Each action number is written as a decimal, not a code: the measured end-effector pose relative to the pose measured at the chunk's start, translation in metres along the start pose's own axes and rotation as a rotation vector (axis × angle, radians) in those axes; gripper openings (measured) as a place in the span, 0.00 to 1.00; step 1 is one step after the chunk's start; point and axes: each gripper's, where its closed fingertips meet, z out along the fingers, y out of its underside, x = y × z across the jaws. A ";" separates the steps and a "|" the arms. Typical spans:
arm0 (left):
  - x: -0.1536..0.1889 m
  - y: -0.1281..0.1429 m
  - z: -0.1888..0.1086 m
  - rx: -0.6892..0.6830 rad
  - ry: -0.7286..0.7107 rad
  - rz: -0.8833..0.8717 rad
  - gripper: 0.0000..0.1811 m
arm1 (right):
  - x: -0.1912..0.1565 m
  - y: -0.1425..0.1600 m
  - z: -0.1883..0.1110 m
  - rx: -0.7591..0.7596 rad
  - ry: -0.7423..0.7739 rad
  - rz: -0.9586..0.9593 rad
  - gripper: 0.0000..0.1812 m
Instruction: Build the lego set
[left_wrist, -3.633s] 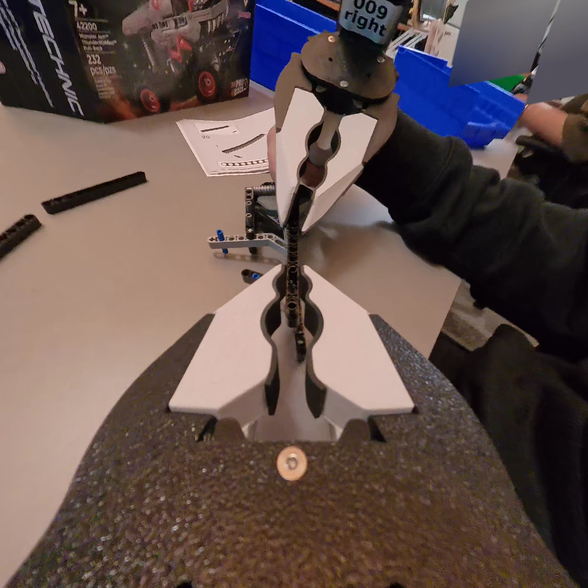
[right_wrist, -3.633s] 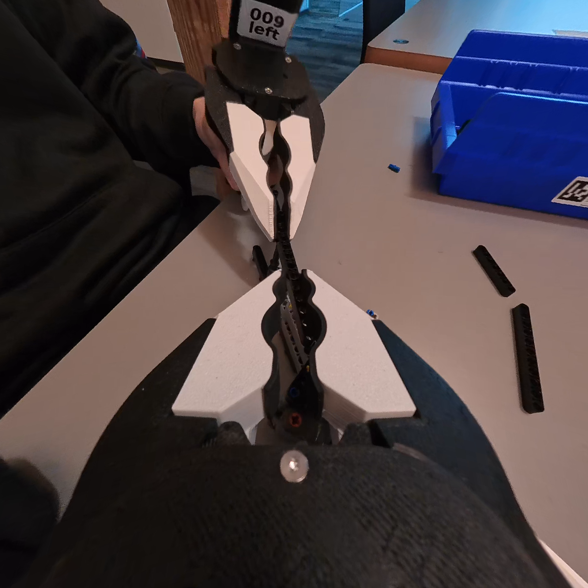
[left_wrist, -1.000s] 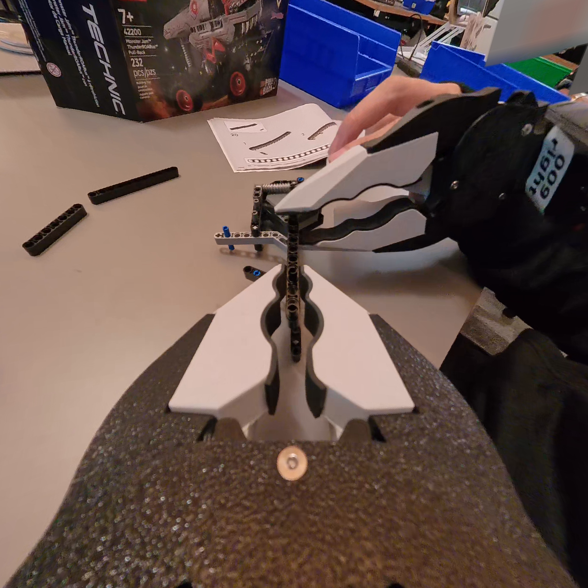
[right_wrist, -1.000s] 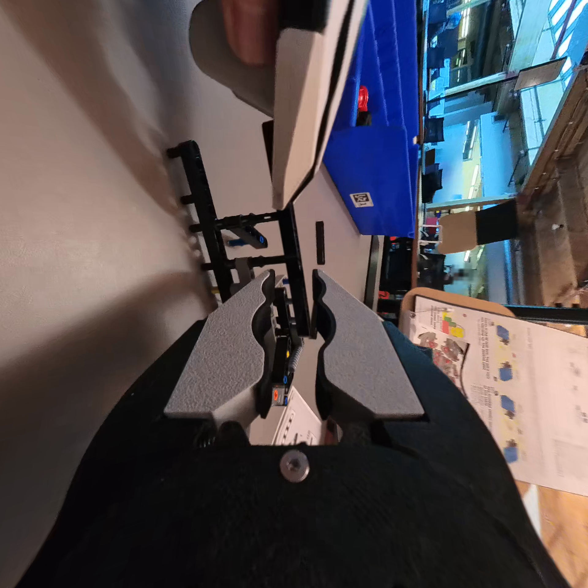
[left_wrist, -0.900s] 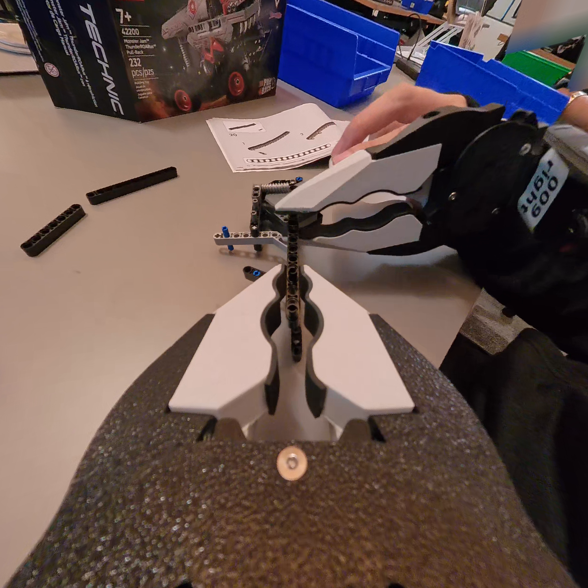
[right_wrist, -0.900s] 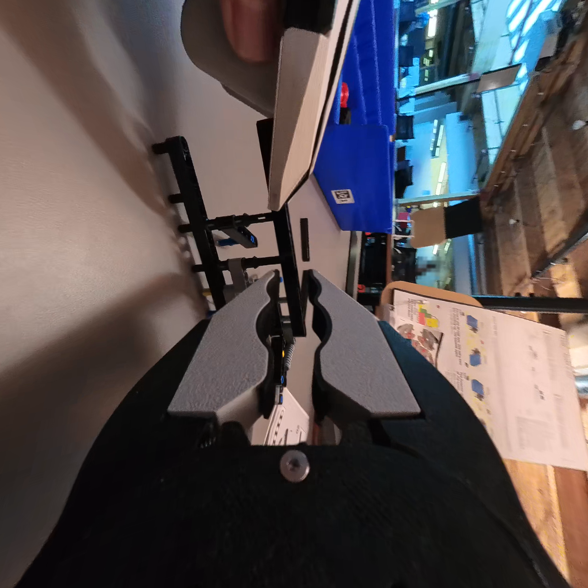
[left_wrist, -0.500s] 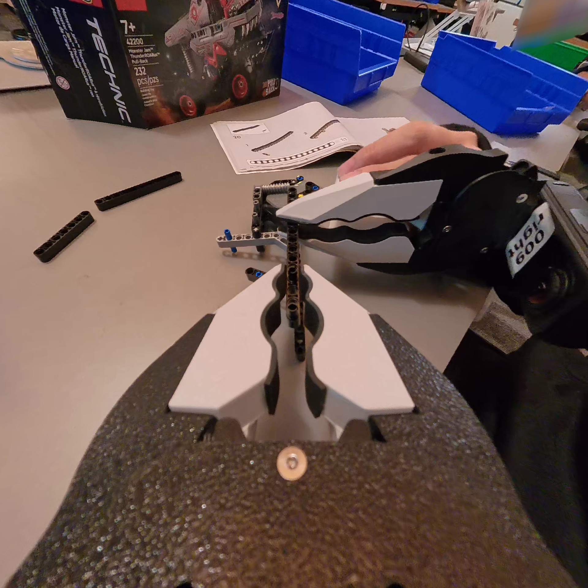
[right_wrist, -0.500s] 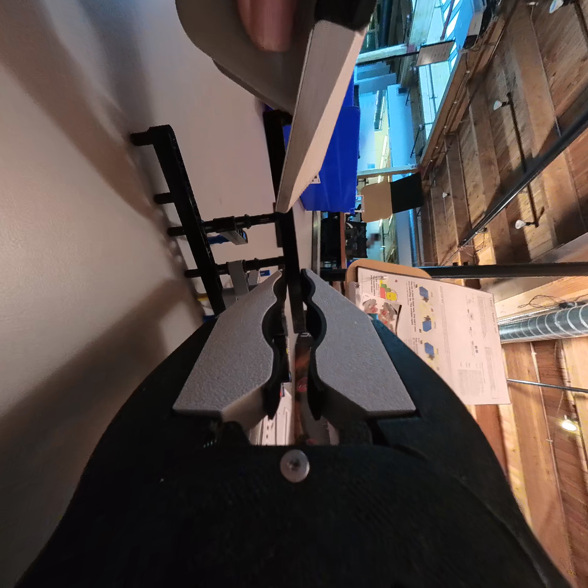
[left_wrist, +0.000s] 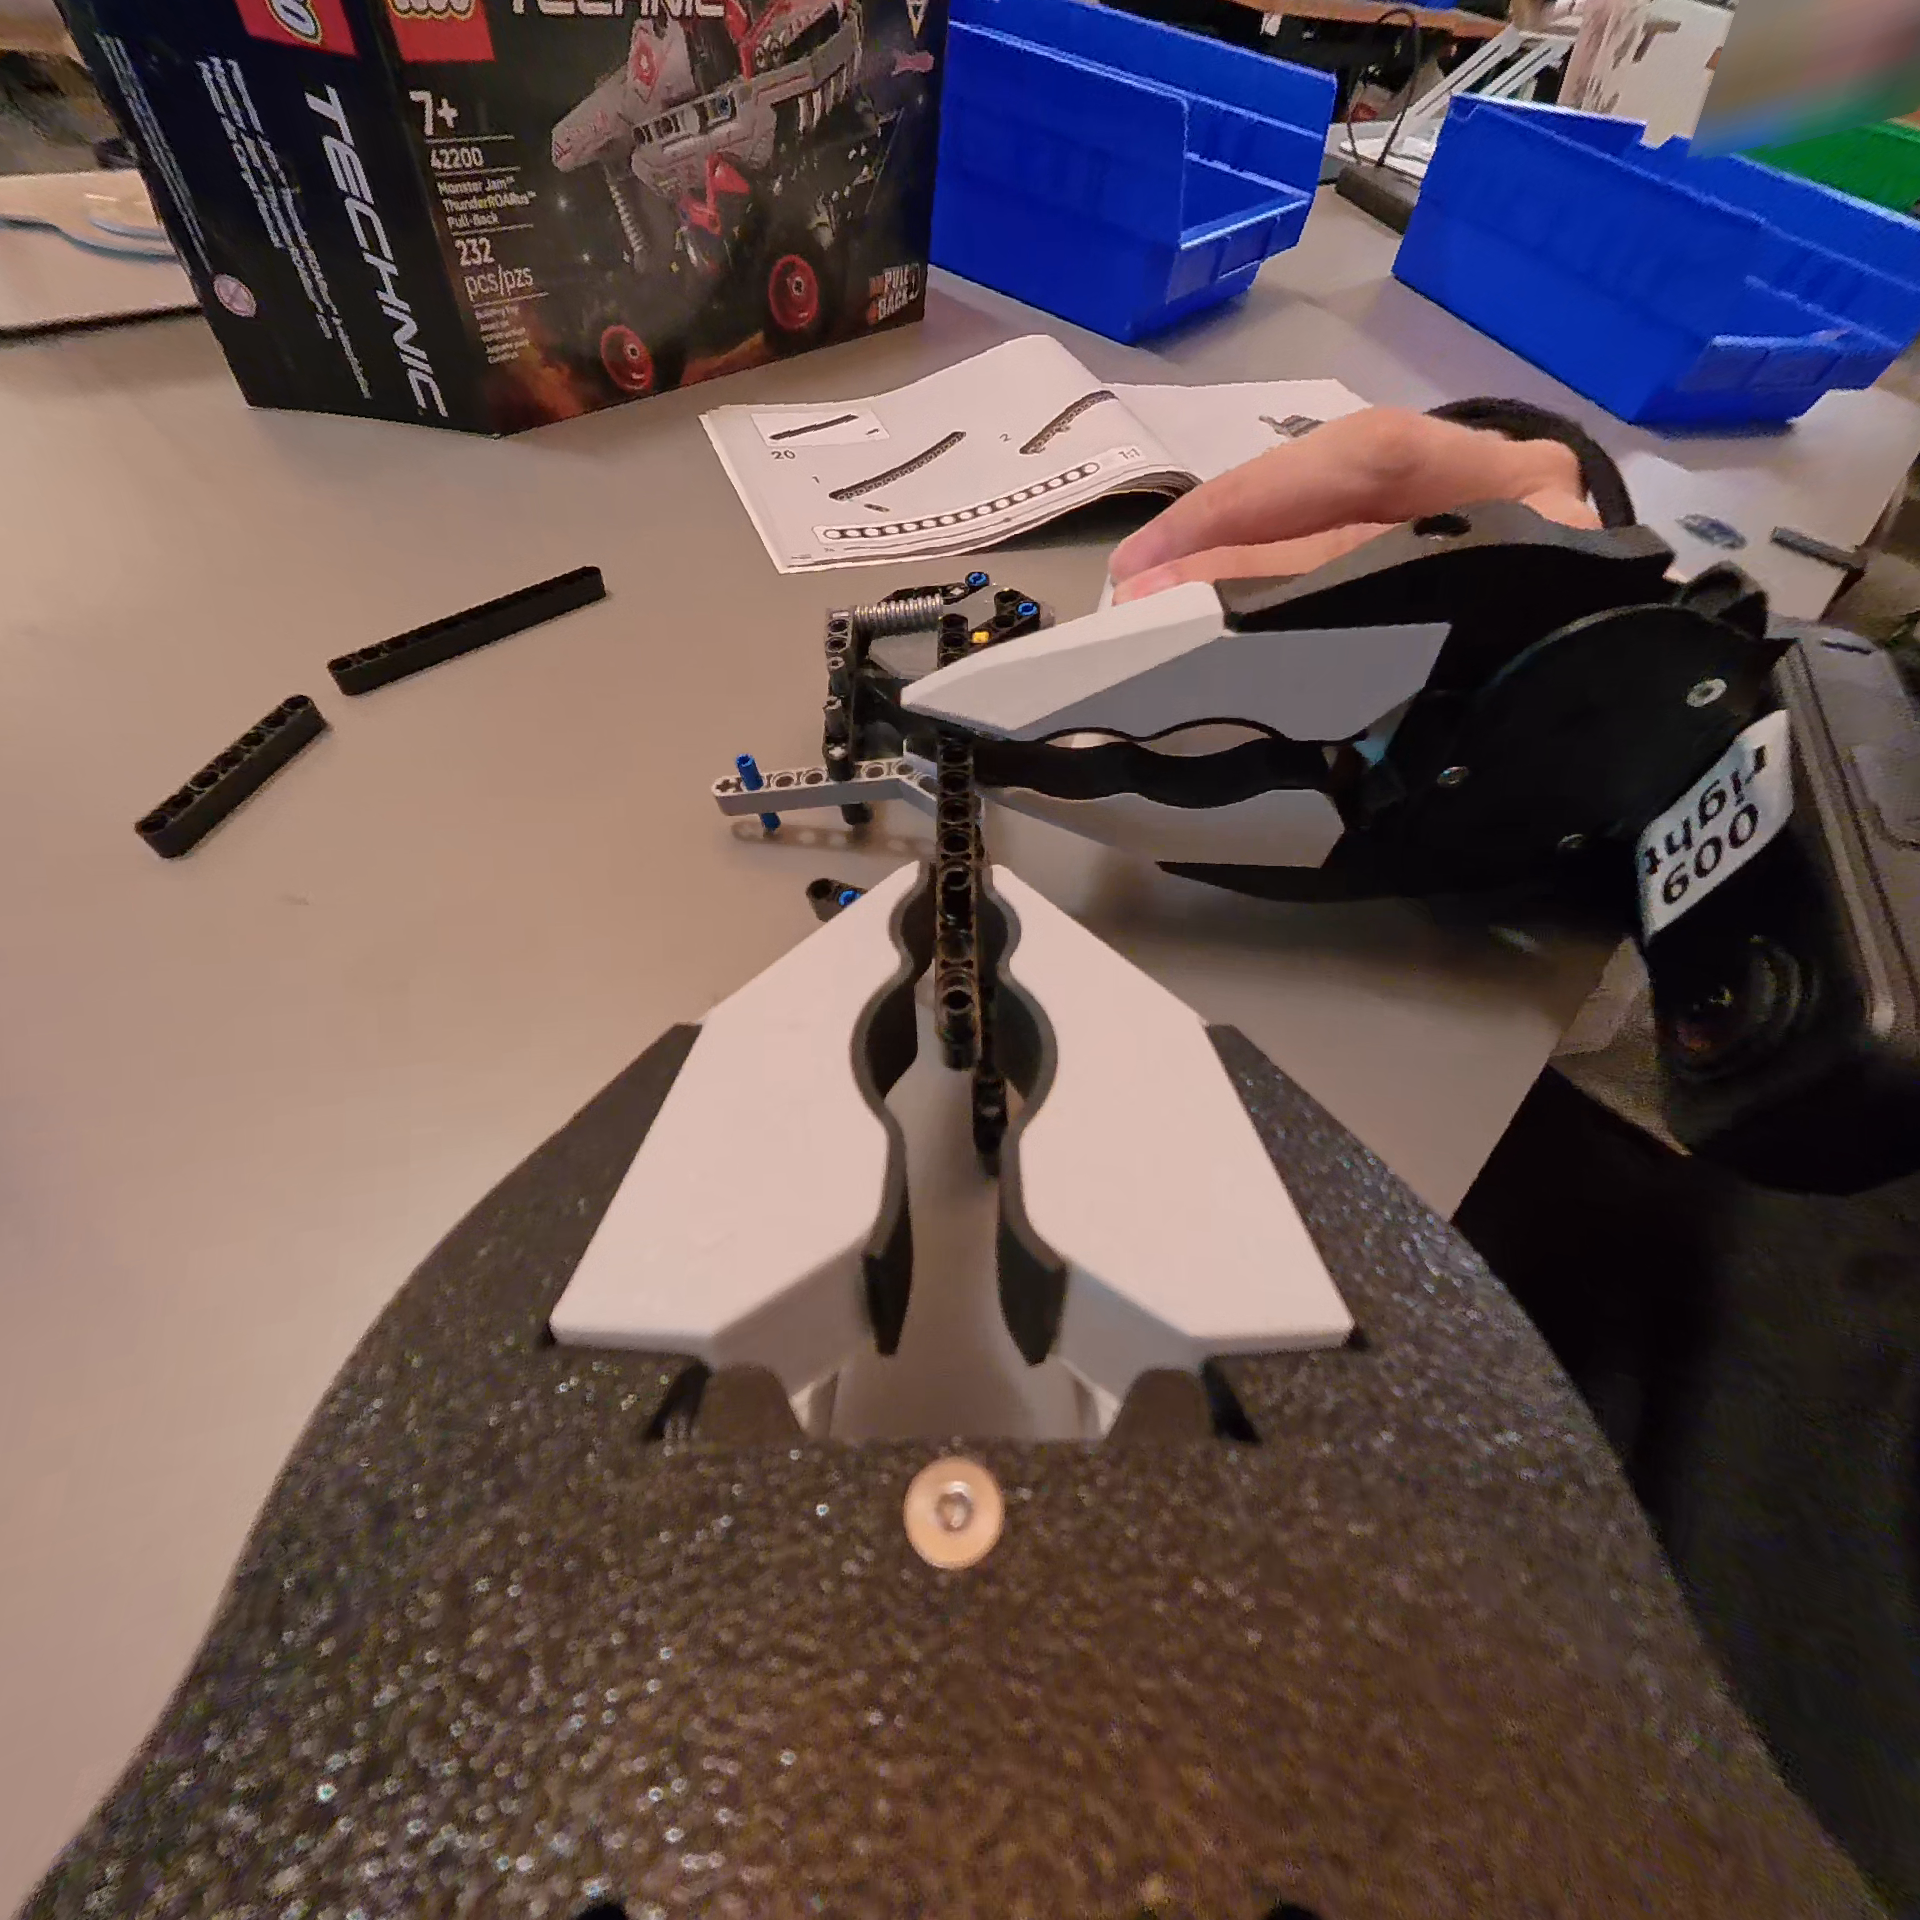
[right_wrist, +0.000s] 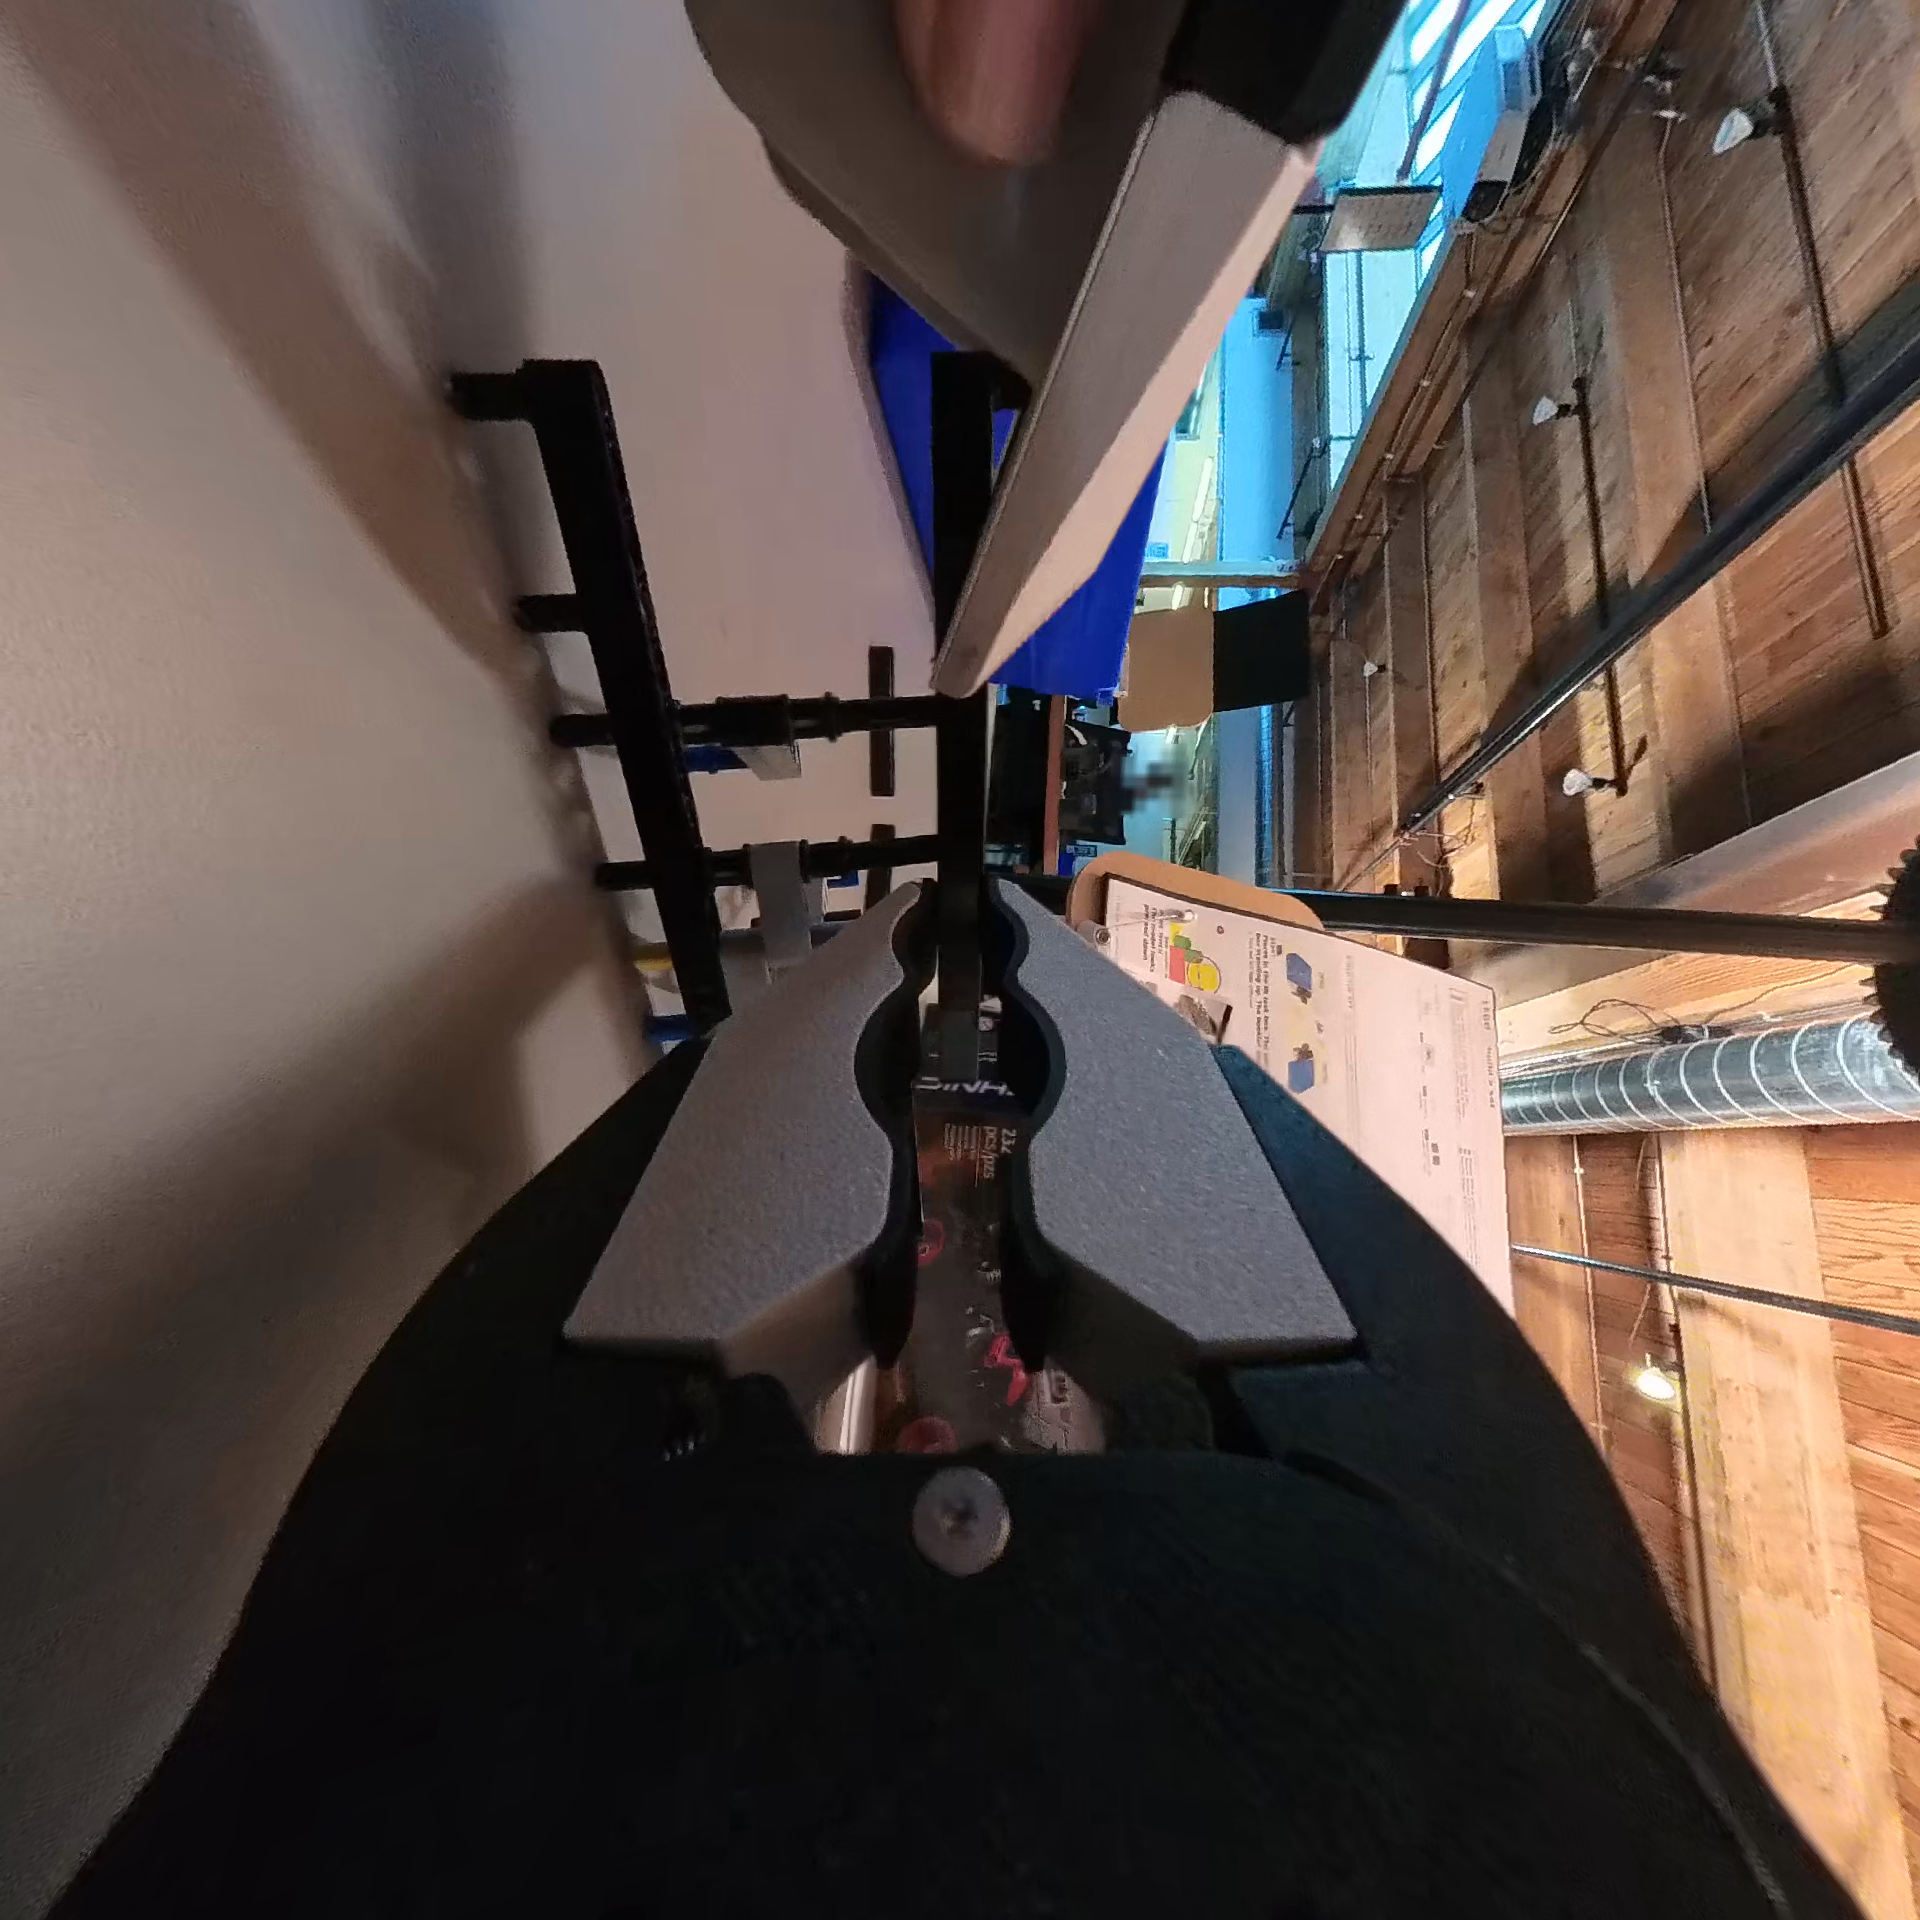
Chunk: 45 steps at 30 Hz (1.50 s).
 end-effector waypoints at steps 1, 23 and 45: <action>0.000 0.000 0.000 0.002 -0.008 0.018 0.03 | 0.000 0.000 0.000 -0.001 0.003 -0.008 0.02; 0.000 0.003 -0.002 0.007 0.041 -0.157 0.03 | 0.002 -0.004 0.003 -0.013 0.041 -0.052 0.03; 0.008 0.004 0.000 0.002 -0.022 -0.043 0.03 | -0.001 -0.001 -0.004 -0.051 -0.087 -0.002 0.02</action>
